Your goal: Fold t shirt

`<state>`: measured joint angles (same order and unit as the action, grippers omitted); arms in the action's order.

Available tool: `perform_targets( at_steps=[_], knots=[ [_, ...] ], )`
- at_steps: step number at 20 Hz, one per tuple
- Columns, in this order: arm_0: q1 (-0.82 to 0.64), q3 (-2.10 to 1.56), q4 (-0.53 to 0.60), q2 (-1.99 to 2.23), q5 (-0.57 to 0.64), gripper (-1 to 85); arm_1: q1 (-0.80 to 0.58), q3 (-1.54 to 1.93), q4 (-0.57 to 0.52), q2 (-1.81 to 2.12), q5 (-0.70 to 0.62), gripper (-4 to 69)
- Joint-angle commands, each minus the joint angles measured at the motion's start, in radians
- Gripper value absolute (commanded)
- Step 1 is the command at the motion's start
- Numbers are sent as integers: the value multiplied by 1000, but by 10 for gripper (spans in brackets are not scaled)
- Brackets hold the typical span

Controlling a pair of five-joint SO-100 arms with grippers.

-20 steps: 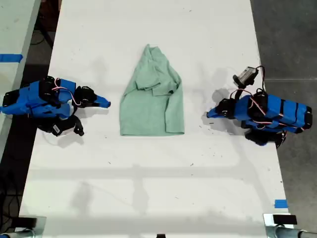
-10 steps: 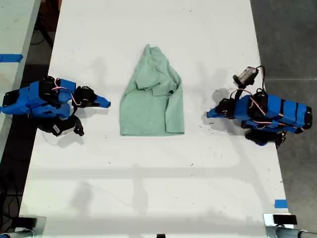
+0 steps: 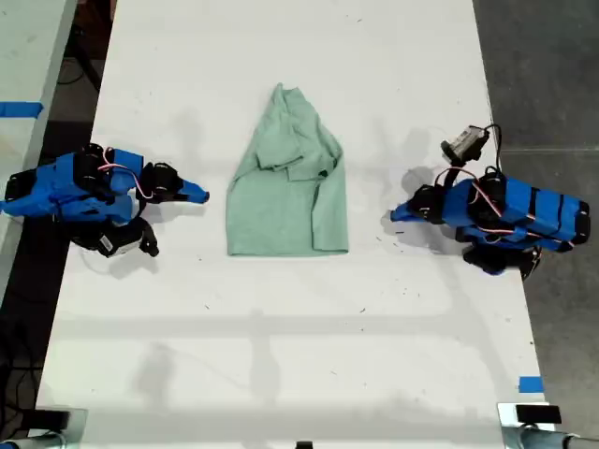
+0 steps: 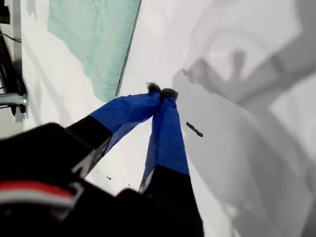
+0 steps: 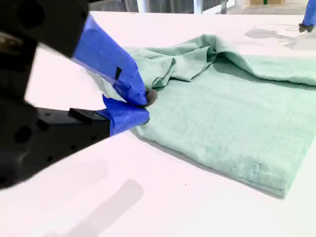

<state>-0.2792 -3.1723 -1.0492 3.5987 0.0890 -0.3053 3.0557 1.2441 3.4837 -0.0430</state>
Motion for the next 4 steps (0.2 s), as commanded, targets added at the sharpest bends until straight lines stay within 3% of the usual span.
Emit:
perform_targets(
  at_steps=[1, 4],
  knots=[
    [3, -9, -6, 8, -12, -1, -9, 58, 0, 14, 11, -1],
    [3, -9, -6, 8, -15, -1, -11, 58, 0, 14, 11, -1]
  ],
)
